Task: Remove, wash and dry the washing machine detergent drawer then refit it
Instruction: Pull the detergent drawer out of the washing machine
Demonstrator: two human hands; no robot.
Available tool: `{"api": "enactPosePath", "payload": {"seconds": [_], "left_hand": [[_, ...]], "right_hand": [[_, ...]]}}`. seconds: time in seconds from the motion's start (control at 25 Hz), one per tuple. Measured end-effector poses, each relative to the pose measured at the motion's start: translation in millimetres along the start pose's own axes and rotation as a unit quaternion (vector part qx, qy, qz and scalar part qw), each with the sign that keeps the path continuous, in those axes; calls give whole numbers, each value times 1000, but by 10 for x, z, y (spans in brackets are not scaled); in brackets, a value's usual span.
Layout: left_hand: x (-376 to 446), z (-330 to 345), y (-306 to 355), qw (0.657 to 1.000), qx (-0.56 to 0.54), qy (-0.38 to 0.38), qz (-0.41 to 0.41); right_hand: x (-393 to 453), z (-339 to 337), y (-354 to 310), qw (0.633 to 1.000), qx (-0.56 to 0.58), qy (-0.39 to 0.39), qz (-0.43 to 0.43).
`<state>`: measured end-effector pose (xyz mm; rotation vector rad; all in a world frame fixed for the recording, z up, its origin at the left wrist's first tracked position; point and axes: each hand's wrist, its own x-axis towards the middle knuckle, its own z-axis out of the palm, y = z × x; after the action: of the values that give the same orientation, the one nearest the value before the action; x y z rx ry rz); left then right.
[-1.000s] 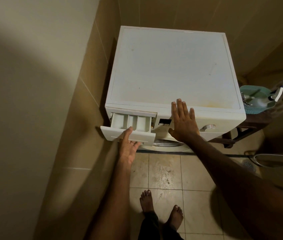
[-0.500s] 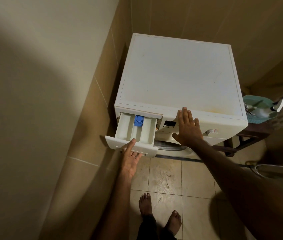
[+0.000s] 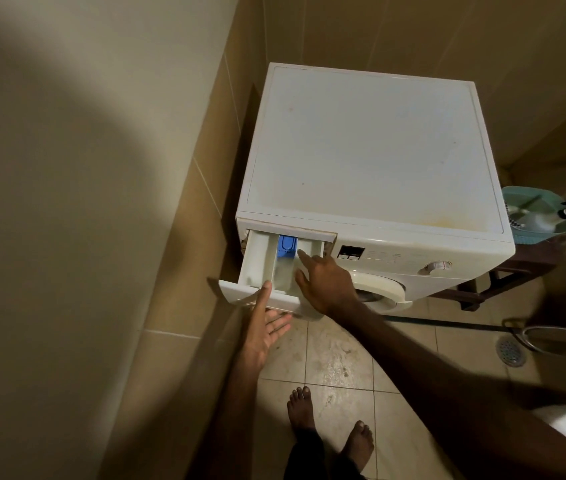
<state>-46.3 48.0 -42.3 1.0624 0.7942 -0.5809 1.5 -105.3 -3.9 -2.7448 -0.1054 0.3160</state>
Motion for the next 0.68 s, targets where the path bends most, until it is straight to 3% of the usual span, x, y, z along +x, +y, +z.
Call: {"api": "enactPosePath", "payload": {"seconds": [0.2, 0.68], "left_hand": [[123, -32, 9, 1000, 22, 6, -5], [219, -65, -57, 1000, 23, 13, 0]], "right_hand": [[332, 77, -102, 993, -60, -101, 11], [460, 182, -139, 986, -71, -145, 50]]}}
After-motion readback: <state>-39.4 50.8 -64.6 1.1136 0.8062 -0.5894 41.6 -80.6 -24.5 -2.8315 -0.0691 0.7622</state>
